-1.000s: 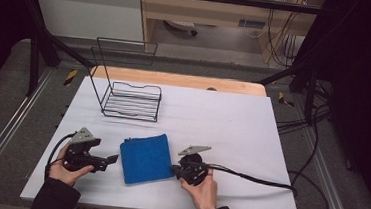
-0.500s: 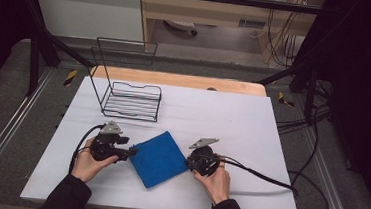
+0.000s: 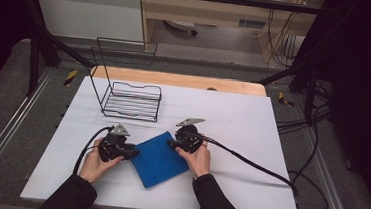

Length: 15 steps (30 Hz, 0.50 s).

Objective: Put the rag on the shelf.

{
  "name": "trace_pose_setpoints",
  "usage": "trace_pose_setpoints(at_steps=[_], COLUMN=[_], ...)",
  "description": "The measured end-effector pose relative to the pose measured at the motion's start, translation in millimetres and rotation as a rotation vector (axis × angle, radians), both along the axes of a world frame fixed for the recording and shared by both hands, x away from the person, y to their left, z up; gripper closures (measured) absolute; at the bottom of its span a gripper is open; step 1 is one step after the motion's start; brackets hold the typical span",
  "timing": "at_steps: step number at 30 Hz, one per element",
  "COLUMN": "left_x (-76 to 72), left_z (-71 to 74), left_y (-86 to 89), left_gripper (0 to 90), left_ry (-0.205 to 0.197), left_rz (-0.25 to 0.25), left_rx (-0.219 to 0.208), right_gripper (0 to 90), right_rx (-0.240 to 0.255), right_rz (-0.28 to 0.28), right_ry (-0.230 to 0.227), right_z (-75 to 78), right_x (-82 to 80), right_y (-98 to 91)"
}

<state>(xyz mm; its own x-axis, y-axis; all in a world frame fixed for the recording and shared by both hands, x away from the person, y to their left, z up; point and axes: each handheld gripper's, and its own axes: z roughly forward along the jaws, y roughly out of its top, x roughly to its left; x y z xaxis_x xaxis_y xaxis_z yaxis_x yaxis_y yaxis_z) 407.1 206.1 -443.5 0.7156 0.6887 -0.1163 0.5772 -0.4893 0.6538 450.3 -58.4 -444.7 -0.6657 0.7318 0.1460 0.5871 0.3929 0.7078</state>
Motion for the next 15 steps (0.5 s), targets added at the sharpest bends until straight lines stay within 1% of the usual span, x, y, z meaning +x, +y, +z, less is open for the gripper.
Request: trace_pose_setpoints(at_steps=[2, 3, 5, 6, 7, 9, 10, 12, 13, 15], left_x=[-0.6, -1.0, -2.0, -2.9, -4.2, -7.4, -9.8, -16.8, -21.5, -29.6], left_z=[0.2, 0.4, 1.3, 1.8, 2.7, 4.4, 5.4, 6.2, 6.1, 5.4], left_y=[-0.9, -1.3, -2.2, -2.6, -2.6, -1.8, -0.4, 2.8, 3.9, 6.1], left_gripper=[74.9, 78.9, 81.9, 83.0, 83.7, 84.5, 84.7, 84.9, 84.9, 84.8], left_ry=[0.010, 0.016, 0.016, 0.017, 0.015, 0.024, 0.030, 0.038, 0.036, 0.031], left_rz=[-0.014, -0.019, -0.018, -0.011, -0.009, 0.008, 0.014, 0.029, 0.041, 0.065], left_rx=[-0.006, -0.006, 0.002, 0.003, 0.009, 0.001, -0.006, -0.017, -0.019, -0.027], right_gripper=[59.8, 63.5, 73.3, 79.8, 83.2, 85.6, 86.1, 86.5, 86.6, 86.5], right_rx=[-0.003, 0.005, 0.026, 0.044, 0.053, 0.038, 0.027, 0.025, 0.027, 0.011], right_rz=[0.004, 0.005, 0.024, 0.028, 0.039, 0.057, 0.071, 0.096, 0.115, 0.158], right_ry=[0.016, 0.013, 0.040, 0.063, 0.079, 0.090, 0.075, 0.041, 0.021, -0.007], right_z=[-5.3, -5.6, -5.8, -6.1, -6.2, -3.5, -2.3, 1.4, 2.9, 4.0], right_x=[3.5, 3.9, 5.2, 5.9, 7.1, 10.1, 11.7, 15.2, 17.3, 21.6], right_y=[2.4, 2.5, 2.9, 3.7, 4.6, 7.8, 10.2, 16.9, 21.7, 34.1])
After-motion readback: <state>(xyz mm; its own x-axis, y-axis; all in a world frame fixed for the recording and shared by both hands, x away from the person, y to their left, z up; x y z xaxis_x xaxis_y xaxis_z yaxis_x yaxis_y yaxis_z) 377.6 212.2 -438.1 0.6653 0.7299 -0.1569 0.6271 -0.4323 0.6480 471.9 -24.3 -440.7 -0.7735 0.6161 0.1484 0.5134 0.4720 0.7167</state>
